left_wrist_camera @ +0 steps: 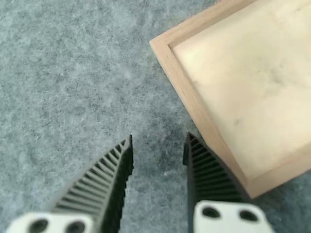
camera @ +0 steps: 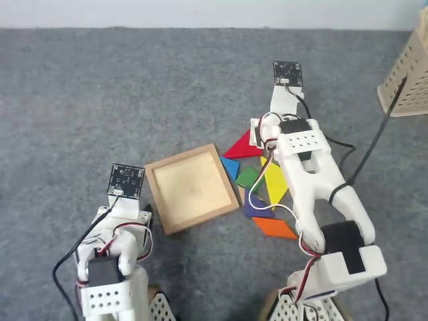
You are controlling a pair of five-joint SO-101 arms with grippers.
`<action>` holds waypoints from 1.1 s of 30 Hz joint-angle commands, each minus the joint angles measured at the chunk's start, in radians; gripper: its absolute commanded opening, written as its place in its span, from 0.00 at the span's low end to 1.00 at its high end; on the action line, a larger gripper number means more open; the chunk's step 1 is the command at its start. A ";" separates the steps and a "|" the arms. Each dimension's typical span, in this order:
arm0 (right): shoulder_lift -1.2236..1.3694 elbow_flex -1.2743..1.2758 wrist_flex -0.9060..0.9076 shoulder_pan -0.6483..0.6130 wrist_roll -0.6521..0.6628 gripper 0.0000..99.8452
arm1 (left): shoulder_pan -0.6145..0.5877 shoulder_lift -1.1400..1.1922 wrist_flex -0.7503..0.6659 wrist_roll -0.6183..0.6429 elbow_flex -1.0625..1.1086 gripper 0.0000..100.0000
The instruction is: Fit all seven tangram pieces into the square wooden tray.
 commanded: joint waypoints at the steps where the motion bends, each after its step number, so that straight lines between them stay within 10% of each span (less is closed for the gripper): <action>1: 0.019 -0.092 -0.013 -0.061 -0.005 0.12 | 0.000 -0.006 0.005 -0.005 -0.012 0.17; 8: 0.271 -0.316 -0.013 -0.117 -0.226 0.27 | 0.000 -0.006 0.005 -0.005 -0.012 0.17; 33: 0.496 -0.493 0.384 0.025 -0.077 0.10 | 0.000 -0.006 0.005 -0.005 -0.012 0.17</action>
